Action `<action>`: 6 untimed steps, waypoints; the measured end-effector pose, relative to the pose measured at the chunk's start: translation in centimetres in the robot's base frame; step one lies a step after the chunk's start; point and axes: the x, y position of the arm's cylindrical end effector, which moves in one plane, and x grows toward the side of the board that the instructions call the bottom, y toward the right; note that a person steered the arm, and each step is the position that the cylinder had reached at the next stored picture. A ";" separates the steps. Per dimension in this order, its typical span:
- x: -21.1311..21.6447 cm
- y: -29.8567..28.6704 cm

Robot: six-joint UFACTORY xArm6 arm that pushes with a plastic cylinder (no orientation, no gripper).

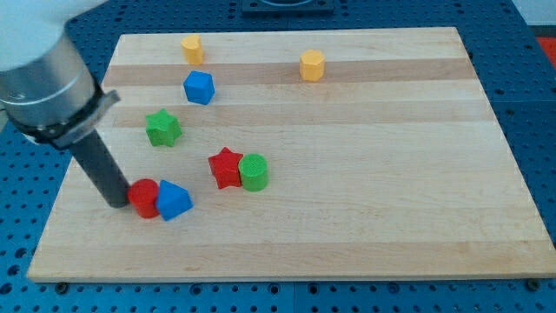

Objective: Push the red circle into yellow hexagon

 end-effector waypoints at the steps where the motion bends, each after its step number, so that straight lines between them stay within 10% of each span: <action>1: 1.2 2.2; 6: 1.5 18.6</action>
